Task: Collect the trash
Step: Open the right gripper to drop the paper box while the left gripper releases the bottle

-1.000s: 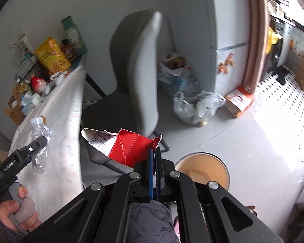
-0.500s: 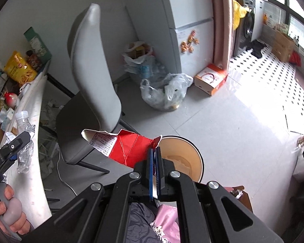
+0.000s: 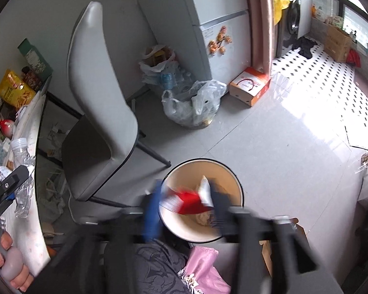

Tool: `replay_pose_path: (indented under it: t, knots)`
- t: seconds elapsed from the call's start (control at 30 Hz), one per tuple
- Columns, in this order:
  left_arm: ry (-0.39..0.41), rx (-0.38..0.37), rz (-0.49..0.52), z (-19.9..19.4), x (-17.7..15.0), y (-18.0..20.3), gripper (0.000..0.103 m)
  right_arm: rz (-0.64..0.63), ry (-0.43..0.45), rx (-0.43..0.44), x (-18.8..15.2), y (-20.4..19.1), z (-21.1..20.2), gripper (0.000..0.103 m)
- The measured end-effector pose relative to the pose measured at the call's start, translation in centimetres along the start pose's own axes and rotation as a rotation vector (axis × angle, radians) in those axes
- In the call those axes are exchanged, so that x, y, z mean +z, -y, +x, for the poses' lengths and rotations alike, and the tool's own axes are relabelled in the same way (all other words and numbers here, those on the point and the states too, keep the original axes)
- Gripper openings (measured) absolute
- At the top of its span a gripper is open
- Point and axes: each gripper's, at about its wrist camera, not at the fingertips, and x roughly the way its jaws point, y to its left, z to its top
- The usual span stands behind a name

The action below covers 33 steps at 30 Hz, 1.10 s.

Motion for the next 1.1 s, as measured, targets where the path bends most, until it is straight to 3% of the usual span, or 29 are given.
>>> replay_pose_path:
  t: [0.4,0.6,0.63,0.7,0.77,0.93,1.03,1.1]
  knots:
    - [-0.102,-0.078,0.056,4.6,-0.5,3.8,0.074,0.056,0.055,-0.019,0.9,3.1,-3.0,0.047]
    - [-0.174,-0.157,0.097,8.1,-0.7,7.2,0.075,0.118,0.11,-0.051,1.5,6.0,-5.4,0.047]
    - [-0.182,-0.177,0.097,8.6,-0.8,7.6,0.075,0.126,0.117,-0.055,1.5,6.4,-5.7,0.047]
    - [-0.191,-0.227,0.081,9.2,-0.7,8.1,0.088,0.141,0.126,-0.062,1.5,7.2,-6.2,0.047]
    - [-0.179,-0.245,0.068,9.1,-0.6,7.9,0.097,0.151,0.13,-0.065,1.3,7.7,-6.4,0.047]
    - [-0.143,-0.234,0.035,7.4,0.2,5.8,0.097,0.148,0.114,-0.052,1.2,7.2,-5.6,0.048]
    - [-0.089,-0.206,0.008,5.2,1.1,3.8,0.097,0.126,0.103,-0.025,1.1,5.8,-5.1,0.048]
    - [-0.042,-0.165,-0.008,3.2,1.6,2.2,0.097,0.105,0.103,-0.005,1.2,4.5,-5.0,0.053]
